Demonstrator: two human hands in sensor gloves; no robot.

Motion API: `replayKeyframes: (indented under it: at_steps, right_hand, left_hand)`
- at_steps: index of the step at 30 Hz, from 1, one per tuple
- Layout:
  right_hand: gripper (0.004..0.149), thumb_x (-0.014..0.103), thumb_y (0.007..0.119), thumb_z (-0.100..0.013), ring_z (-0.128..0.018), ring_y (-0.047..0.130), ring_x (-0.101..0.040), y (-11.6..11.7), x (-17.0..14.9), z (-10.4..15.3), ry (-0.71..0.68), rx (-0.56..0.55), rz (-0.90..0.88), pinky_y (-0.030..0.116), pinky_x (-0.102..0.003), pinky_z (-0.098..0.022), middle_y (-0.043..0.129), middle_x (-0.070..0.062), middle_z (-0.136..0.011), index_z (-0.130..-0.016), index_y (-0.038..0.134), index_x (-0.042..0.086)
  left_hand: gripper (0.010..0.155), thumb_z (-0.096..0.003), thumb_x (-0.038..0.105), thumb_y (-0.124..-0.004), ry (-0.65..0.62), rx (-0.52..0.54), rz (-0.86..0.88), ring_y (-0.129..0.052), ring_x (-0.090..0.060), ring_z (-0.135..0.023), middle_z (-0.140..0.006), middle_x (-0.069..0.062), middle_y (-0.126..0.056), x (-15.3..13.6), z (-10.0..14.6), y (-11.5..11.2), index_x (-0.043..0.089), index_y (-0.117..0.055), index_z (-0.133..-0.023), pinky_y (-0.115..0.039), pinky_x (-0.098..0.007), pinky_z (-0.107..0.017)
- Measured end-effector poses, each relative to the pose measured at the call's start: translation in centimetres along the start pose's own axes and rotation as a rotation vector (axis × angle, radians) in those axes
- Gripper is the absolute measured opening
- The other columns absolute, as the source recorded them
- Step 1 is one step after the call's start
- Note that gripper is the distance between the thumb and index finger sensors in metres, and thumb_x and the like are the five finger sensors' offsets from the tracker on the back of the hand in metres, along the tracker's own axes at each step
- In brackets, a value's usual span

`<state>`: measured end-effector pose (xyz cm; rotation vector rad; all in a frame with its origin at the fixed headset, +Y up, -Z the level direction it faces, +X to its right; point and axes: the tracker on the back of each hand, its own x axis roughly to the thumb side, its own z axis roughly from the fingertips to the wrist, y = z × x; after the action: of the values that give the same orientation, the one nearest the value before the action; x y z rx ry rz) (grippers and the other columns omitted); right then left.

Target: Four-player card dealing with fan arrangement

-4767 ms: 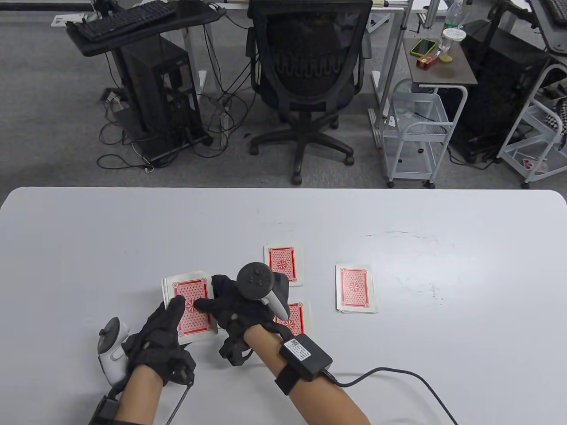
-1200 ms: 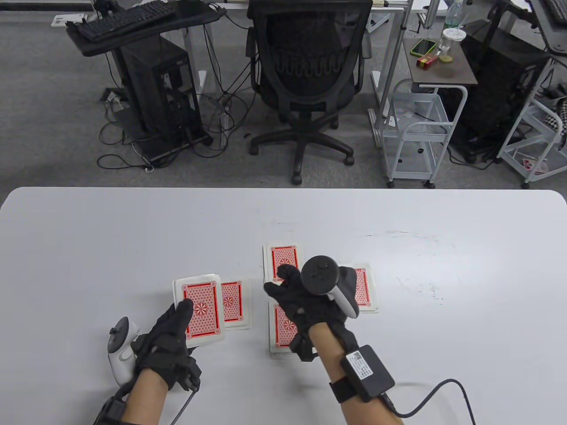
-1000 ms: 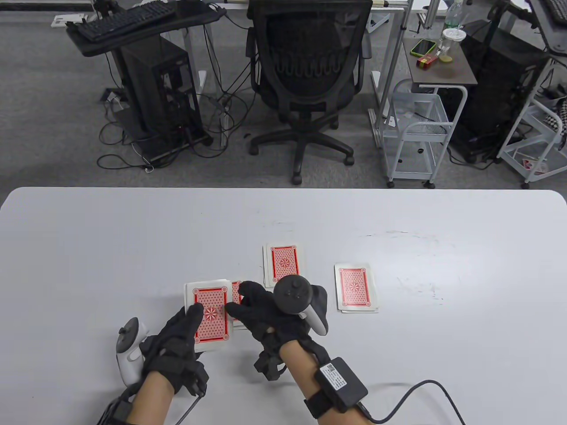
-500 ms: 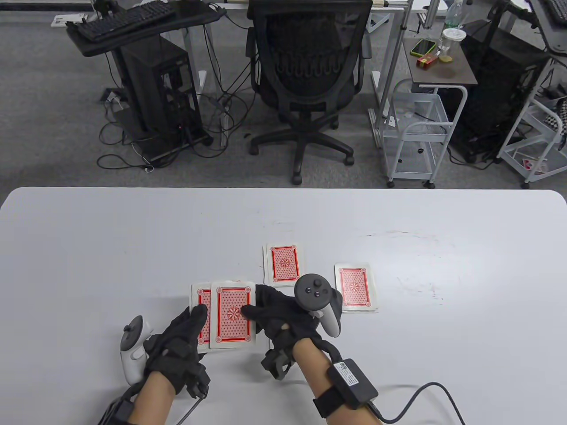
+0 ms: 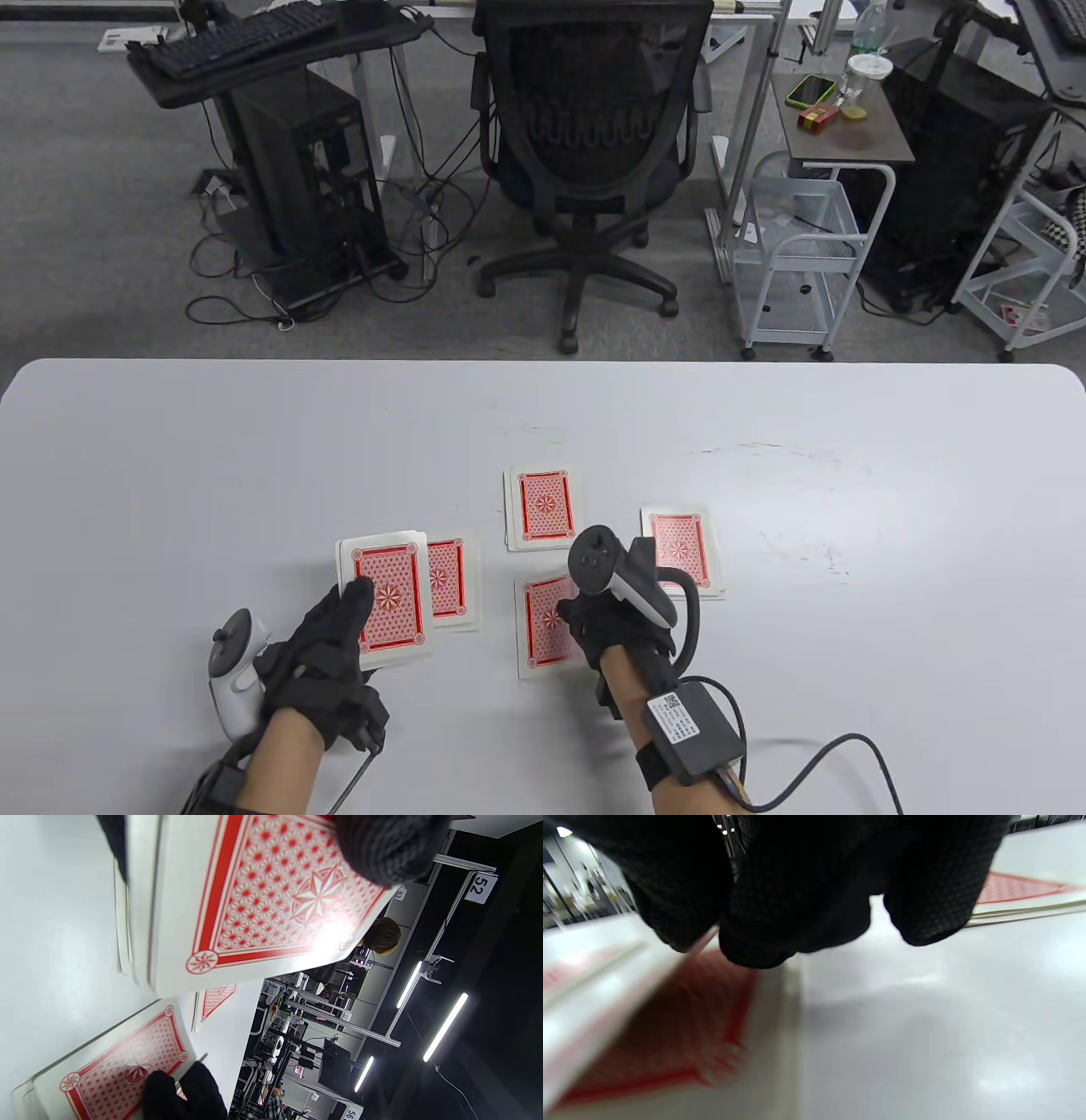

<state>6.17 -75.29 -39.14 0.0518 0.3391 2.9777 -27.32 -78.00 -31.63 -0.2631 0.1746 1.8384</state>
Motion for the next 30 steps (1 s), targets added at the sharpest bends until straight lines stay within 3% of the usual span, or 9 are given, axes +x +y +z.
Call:
replayKeyframes:
  at_steps: [3,5,8,12,17,19,22,24,30]
  right_hand:
    - [0.074,0.044,0.087,-0.049,-0.032,0.096,-0.01,0.5,0.8,-0.2,0.038,0.044,0.142,0.076,-0.052,-0.048,0.088,0.002,-0.068,-0.104,0.057,0.005]
    - [0.075,0.046,0.087,-0.049,-0.033,0.096,-0.01,0.0,0.9,0.0,0.037,0.005,0.137,0.076,-0.052,-0.048,0.088,0.002,-0.068,-0.104,0.056,0.005]
    - [0.076,0.049,0.083,-0.051,-0.038,0.097,-0.013,-1.4,0.9,0.5,-0.022,-0.031,0.0,0.075,-0.053,-0.05,0.086,-0.001,-0.073,-0.105,0.054,0.005]
    - [0.075,0.052,0.078,-0.053,-0.049,0.098,-0.019,-2.9,2.1,1.6,-0.179,-0.047,-0.362,0.072,-0.056,-0.052,0.081,-0.008,-0.082,-0.106,0.053,0.005]
    - [0.073,0.052,0.078,-0.053,-0.06,0.096,-0.026,-2.1,5.5,2.6,-0.421,0.011,-0.72,0.069,-0.06,-0.054,0.075,-0.012,-0.088,-0.105,0.055,0.006]
    - [0.073,0.051,0.08,-0.052,-0.062,0.094,-0.027,-1.5,6.6,2.8,-0.465,0.04,-0.758,0.068,-0.061,-0.055,0.074,-0.011,-0.088,-0.104,0.054,0.007]
    - [0.057,0.04,0.086,-0.049,-0.051,0.099,-0.021,-0.8,7.5,3.1,-0.424,0.01,-0.756,0.072,-0.059,-0.052,0.082,-0.002,-0.075,-0.094,0.066,0.012]
    - [0.054,0.038,0.089,-0.046,-0.046,0.103,-0.02,-0.6,7.3,3.1,-0.388,-0.032,-0.788,0.075,-0.056,-0.051,0.087,-0.001,-0.07,-0.09,0.072,0.011]
    - [0.056,0.031,0.089,-0.046,-0.048,0.108,-0.019,-0.6,6.7,2.3,-0.384,0.038,-0.913,0.077,-0.053,-0.053,0.091,0.0,-0.068,-0.092,0.071,0.006]
  left_hand:
    - [0.049,-0.0508,0.05,-0.077,0.002,0.006,0.0,-0.102,-0.026,-0.075,-0.09,0.007,-0.091,0.0,0.0,0.0,0.031,-0.072,-0.096,-0.088,-0.044,-0.053]
    - [0.049,-0.0509,0.05,-0.077,0.001,0.007,0.002,-0.101,-0.026,-0.075,-0.09,0.007,-0.091,0.0,0.0,0.0,0.031,-0.072,-0.096,-0.088,-0.044,-0.053]
    - [0.049,-0.0508,0.05,-0.077,-0.003,0.001,0.005,-0.101,-0.025,-0.075,-0.09,0.007,-0.091,0.0,0.0,0.0,0.031,-0.072,-0.096,-0.088,-0.044,-0.053]
    - [0.049,-0.0508,0.05,-0.077,-0.004,-0.027,0.009,-0.102,-0.025,-0.075,-0.09,0.007,-0.091,-0.1,0.0,-0.7,0.031,-0.072,-0.096,-0.088,-0.044,-0.053]
    - [0.049,-0.0506,0.05,-0.077,-0.007,-0.076,-0.007,-0.102,-0.025,-0.074,-0.089,0.007,-0.091,-0.3,0.1,-2.0,0.031,-0.073,-0.095,-0.088,-0.044,-0.052]
    - [0.048,-0.0504,0.05,-0.078,-0.006,-0.082,-0.023,-0.103,-0.024,-0.074,-0.088,0.007,-0.092,-0.3,0.2,-2.3,0.031,-0.074,-0.094,-0.089,-0.043,-0.052]
    - [0.048,-0.05,0.05,-0.08,-0.001,-0.09,-0.033,-0.103,-0.023,-0.073,-0.087,0.008,-0.093,-0.5,0.2,-2.6,0.031,-0.074,-0.094,-0.089,-0.043,-0.051]
    - [0.048,-0.0497,0.05,-0.08,0.004,-0.073,-0.05,-0.104,-0.024,-0.072,-0.087,0.008,-0.093,-0.5,0.2,-2.5,0.031,-0.075,-0.093,-0.089,-0.043,-0.051]
    - [0.049,-0.0493,0.05,-0.078,0.0,-0.071,-0.014,-0.105,-0.025,-0.069,-0.086,0.006,-0.094,-0.2,0.1,-1.8,0.028,-0.076,-0.093,-0.09,-0.043,-0.049]
